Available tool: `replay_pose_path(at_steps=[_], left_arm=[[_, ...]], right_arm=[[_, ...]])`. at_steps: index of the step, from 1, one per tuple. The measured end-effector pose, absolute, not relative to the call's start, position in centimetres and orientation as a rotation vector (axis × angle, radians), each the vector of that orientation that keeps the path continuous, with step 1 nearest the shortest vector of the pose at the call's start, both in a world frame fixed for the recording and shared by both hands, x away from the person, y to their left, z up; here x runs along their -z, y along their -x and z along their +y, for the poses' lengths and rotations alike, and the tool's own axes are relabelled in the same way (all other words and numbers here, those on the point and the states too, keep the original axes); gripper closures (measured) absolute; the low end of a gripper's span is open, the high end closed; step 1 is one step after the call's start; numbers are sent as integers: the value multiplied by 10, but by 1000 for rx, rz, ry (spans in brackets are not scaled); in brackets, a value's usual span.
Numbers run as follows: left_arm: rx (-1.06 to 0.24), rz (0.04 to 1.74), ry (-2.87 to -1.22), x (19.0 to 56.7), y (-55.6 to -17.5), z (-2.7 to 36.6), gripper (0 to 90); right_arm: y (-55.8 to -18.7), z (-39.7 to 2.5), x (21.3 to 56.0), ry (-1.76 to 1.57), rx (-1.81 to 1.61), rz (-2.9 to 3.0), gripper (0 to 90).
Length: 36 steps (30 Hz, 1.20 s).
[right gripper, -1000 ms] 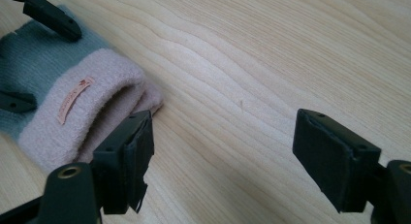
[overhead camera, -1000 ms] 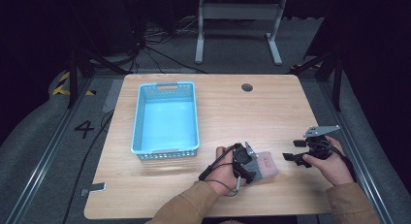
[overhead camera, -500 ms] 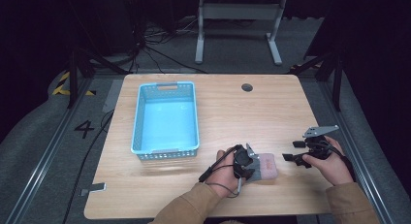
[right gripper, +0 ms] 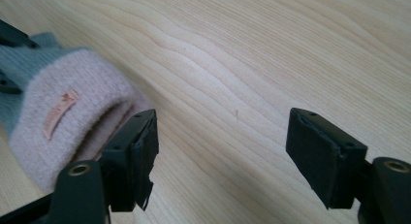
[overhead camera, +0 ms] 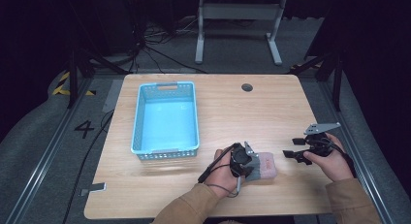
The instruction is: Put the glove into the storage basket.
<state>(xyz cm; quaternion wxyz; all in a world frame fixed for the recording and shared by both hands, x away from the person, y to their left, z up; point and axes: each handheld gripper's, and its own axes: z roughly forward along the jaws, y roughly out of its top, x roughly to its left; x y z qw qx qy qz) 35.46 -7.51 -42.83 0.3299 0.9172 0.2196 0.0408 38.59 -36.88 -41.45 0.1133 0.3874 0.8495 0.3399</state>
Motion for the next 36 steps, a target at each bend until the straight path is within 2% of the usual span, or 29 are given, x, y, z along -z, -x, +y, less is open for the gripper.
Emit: replay_pose_path(at_steps=[6, 16, 23, 29, 36], left_arm=[[-104, 570, -2383, 412, -354, -61, 702], [-122, 620, -2313, 381, -363, -23, 699], [-140, 657, -2283, 368, -368, -2, 699], [-157, 694, -2261, 357, -374, 17, 699], [-196, 721, -2238, 344, -383, 41, 699]], right_arm=[[-388, -368, 415, -1100, -1005, 2499, 334], [-399, -366, 412, -1002, -1015, 2512, 457], [-403, -360, 412, -983, -1045, 2490, 500], [-405, -354, 417, -993, -1052, 2494, 496], [-404, -353, 419, -990, -943, 2548, 540]])
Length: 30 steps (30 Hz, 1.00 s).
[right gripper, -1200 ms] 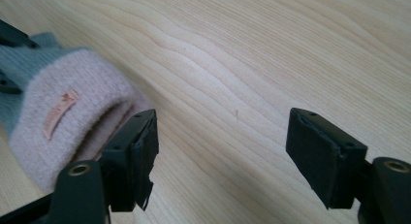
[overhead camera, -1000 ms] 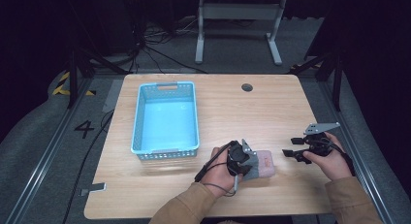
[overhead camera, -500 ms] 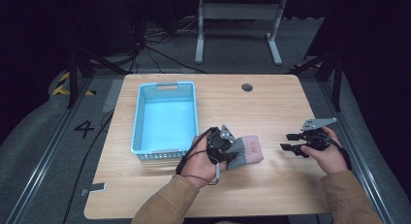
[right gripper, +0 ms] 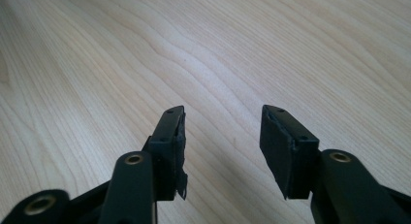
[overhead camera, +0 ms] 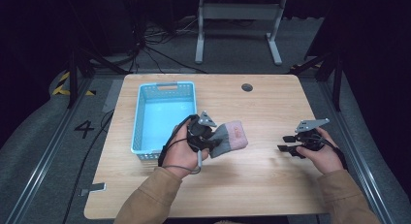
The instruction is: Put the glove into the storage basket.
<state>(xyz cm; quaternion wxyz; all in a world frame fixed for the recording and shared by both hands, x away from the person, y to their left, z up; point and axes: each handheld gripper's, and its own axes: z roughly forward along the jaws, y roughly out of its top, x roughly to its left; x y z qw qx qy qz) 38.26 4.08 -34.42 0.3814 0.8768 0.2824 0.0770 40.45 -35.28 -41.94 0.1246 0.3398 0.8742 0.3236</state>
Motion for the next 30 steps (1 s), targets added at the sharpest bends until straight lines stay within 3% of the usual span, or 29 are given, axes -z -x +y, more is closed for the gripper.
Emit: replay_pose_path(at_steps=[30], left_arm=[[-362, 887, -2209, 327, -427, 144, 698]], right_arm=[[-387, -356, 425, -1059, -923, 2558, 567]])
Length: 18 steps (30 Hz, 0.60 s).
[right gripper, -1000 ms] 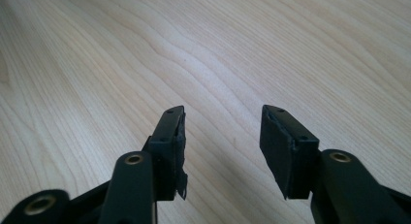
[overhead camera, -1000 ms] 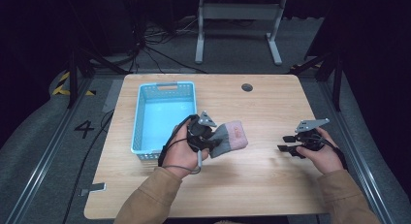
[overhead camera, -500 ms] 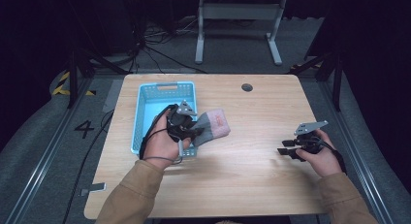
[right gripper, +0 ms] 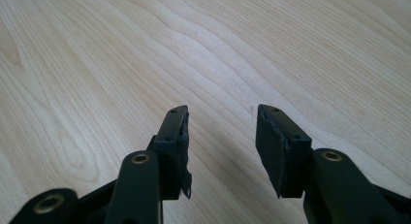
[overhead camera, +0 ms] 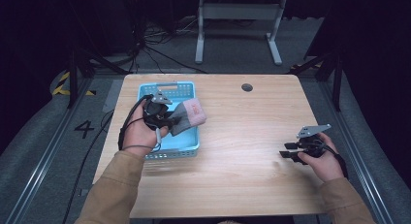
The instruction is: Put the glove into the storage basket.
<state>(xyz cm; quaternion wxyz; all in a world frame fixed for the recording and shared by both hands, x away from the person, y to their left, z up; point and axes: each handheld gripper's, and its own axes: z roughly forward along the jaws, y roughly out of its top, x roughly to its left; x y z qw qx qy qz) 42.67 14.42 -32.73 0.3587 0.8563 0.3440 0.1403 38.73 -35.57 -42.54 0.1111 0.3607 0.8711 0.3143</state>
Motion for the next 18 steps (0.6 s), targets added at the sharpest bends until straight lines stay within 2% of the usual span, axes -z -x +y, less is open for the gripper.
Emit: replay_pose_path(at_steps=[18], left_arm=[[-359, 939, -2247, 354, -473, 162, 695]], right_arm=[[-371, -361, 422, -1047, -920, 2530, 532]])
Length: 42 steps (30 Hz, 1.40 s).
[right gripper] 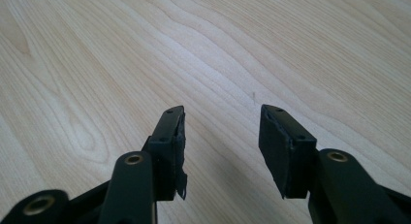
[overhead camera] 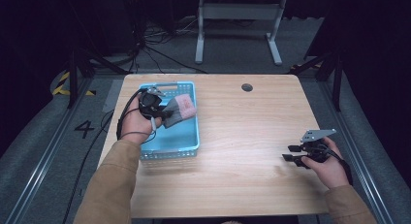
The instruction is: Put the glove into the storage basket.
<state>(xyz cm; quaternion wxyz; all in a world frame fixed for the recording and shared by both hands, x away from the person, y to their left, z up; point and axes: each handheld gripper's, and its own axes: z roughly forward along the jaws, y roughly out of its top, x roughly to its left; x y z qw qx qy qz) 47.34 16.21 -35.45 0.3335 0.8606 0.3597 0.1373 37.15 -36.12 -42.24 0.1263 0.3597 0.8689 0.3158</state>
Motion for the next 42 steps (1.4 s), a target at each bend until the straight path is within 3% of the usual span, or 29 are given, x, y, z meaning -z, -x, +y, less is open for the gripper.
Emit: replay_pose_path(at_steps=[23, 42], left_arm=[[-315, 973, -2376, 401, -500, 162, 693], [-286, 959, -2491, 412, -515, 147, 685]], right_arm=[[-364, -365, 425, -1033, -909, 2518, 501], [-372, -354, 424, -971, -929, 2542, 484]])
